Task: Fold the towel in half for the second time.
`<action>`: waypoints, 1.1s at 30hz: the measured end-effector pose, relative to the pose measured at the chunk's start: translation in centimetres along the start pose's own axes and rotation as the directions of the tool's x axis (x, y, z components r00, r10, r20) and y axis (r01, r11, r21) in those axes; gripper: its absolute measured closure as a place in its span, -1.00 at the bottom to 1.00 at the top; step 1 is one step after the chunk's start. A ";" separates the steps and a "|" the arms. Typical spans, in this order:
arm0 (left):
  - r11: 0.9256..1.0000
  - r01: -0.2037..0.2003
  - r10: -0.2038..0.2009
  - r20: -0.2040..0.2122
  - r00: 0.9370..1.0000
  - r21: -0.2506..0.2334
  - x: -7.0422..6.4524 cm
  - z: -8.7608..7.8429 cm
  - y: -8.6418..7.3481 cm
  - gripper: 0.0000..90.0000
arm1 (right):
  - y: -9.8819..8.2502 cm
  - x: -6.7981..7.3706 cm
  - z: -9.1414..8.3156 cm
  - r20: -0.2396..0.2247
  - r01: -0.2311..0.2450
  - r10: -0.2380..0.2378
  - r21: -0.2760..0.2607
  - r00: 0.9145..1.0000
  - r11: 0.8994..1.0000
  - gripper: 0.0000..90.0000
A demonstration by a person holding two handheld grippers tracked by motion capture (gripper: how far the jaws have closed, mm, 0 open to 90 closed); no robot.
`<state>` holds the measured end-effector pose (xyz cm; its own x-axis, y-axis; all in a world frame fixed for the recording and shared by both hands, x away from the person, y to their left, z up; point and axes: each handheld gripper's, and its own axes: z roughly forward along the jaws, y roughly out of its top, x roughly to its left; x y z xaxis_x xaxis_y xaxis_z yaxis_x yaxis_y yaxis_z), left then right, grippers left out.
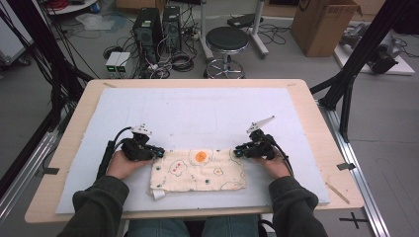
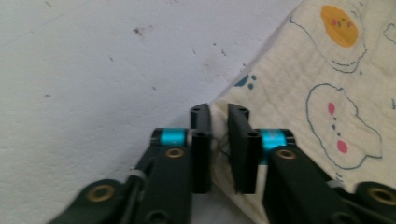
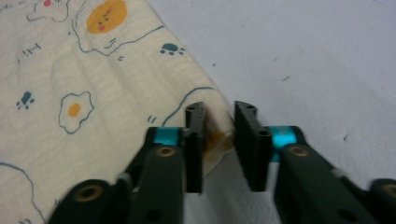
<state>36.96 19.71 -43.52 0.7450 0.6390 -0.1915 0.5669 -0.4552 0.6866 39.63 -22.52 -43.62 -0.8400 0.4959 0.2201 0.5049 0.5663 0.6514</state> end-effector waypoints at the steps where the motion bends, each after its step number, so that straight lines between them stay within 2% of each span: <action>1: 1.000 -0.001 0.001 -0.003 1.000 0.001 0.0 0.0 0.0 0.86 | 0.0 -0.1 0.0 -0.012 0.000 0.000 0.002 1.000 1.000 0.81; 5: 1.000 -0.010 0.009 -0.034 0.999 -0.022 0.1 -0.3 0.1 0.90 | 0.0 -0.3 -0.2 -0.003 -0.020 0.020 0.006 1.000 1.000 0.85; 7: 0.999 -0.003 0.001 -0.055 0.998 -0.049 0.2 -0.6 0.2 0.90 | 0.2 -0.3 -0.3 0.010 -0.024 0.024 0.007 1.000 1.000 0.86; 13: 0.995 0.014 -0.025 -0.106 0.994 -0.100 0.7 -1.1 0.5 0.91 | 1.2 -0.6 -0.5 0.030 -0.046 0.047 -0.037 0.998 0.998 0.86; 19: 0.988 0.072 -0.087 -0.107 0.990 -0.136 1.9 -1.2 0.6 0.91 | 2.4 -1.4 -0.4 0.016 -0.061 0.062 -0.052 0.998 0.997 0.86; 24: 0.981 0.092 -0.113 -0.119 0.986 -0.174 2.5 -1.2 0.8 0.91 | 2.9 -2.1 -0.3 0.006 -0.085 0.086 -0.079 0.996 0.993 0.86; 27: 0.982 0.091 -0.114 -0.138 0.984 -0.164 3.0 -1.1 1.3 0.91 | 3.3 -2.6 -0.1 0.004 -0.094 0.095 -0.090 0.995 0.991 0.86; 29: 0.980 0.096 -0.121 -0.146 0.982 -0.173 3.2 -1.0 1.6 0.91 | 3.7 -2.9 -0.1 0.010 -0.098 0.100 -0.095 0.995 0.991 0.86; 33: 0.970 0.128 -0.159 -0.142 0.977 -0.205 3.8 -0.7 1.9 0.91 | 4.0 -3.9 0.0 0.009 -0.130 0.132 -0.115 0.991 0.985 0.86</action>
<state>40.62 21.72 -42.44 0.5877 0.7848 -0.1965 0.5733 -0.2327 0.7856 44.99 -22.17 -41.88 -0.7645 0.5718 0.2977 0.5836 0.4177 0.6964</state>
